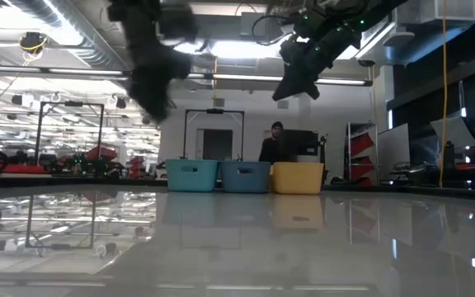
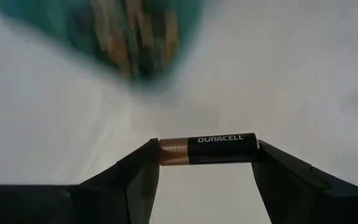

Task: Sort batteries
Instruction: Put the brown battery into the blue bin

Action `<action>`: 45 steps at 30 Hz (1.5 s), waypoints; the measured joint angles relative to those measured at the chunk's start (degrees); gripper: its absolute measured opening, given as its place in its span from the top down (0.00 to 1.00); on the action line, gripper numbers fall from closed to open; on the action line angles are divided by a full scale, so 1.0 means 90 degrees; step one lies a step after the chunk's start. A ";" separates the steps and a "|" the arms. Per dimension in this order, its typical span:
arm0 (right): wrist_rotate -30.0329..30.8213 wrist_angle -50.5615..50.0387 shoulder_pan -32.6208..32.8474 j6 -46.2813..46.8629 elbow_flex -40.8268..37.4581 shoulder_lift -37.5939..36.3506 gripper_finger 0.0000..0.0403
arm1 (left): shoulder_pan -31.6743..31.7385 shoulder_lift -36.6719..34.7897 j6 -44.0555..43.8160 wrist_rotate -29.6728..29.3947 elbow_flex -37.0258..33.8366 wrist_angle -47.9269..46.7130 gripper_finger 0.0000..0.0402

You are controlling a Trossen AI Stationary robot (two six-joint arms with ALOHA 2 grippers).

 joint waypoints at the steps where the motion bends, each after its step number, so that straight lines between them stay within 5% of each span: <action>1: -0.0001 0.0003 -0.0067 -0.0002 0.0000 0.0000 1.00 | 0.0088 0.0000 0.0009 0.0000 0.0123 0.0389 0.45; 7: -0.0108 0.0015 -0.0455 -0.0002 0.0000 -0.0002 1.00 | 0.0411 0.0639 0.0436 0.0214 0.0846 0.2205 0.45; 19: -0.0147 0.0007 -0.0608 -0.0190 0.0000 -0.0012 1.00 | 0.0832 0.2911 0.0790 0.0753 0.2409 0.2817 0.44; 27: -0.0139 -0.0095 -0.0736 -0.0342 0.0000 -0.0012 1.00 | 0.0732 0.2988 0.1367 0.0018 0.2417 0.2816 0.44; 35: -0.0181 0.0064 -0.0862 -0.0361 0.0000 -0.0012 1.00 | 0.0757 0.2970 0.1029 -0.0039 0.2417 0.2573 0.44; 45: -0.0190 0.0158 -0.0858 -0.0352 0.0000 -0.0012 1.00 | 0.0738 0.2973 0.1098 -0.0382 0.2417 0.2602 0.19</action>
